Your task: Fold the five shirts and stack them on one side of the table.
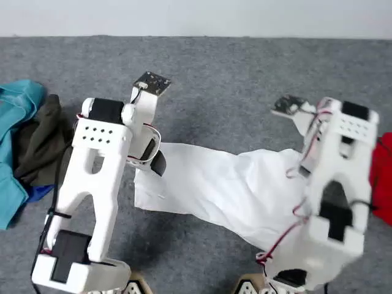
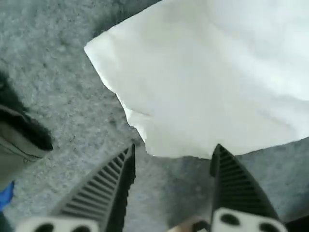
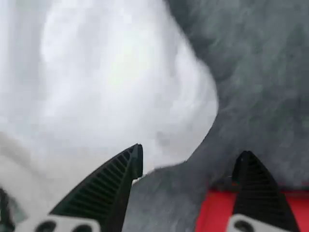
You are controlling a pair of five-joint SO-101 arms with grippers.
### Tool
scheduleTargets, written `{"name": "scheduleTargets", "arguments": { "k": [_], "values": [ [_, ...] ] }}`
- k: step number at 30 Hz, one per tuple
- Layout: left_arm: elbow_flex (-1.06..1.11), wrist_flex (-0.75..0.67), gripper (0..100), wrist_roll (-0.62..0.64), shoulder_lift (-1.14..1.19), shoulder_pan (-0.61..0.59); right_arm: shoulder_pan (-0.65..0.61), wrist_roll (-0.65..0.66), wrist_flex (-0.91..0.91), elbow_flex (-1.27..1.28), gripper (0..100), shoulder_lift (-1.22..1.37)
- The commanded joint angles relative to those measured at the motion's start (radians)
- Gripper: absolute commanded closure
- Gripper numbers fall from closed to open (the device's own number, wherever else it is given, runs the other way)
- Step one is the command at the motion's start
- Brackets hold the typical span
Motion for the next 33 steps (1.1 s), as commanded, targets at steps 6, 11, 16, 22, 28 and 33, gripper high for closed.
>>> {"name": "scheduleTargets", "arguments": {
  "k": [6,11,16,22,28,33],
  "values": [
    [-0.005,0.029,75,0.077,-0.051,-0.005,-0.079,-0.071,0.174,-0.448,69.2,0.323],
    [-0.005,0.029,75,0.086,-0.048,-0.005,-0.073,-0.068,0.199,-0.551,69.3,0.397],
    [-0.005,0.029,75,0.086,-0.043,-0.005,-0.081,-0.066,0.166,-0.560,77.9,0.403],
    [-0.005,0.029,75,0.086,-0.049,-0.005,-0.071,-0.068,0.150,-0.560,98.7,0.406],
    [-0.005,0.029,75,0.086,-0.046,-0.005,-0.071,-0.071,0.150,-0.559,99.0,0.406],
    [-0.005,0.029,75,0.086,-0.043,-0.005,-0.071,-0.068,0.136,-0.555,99.0,0.406]
  ]
}}
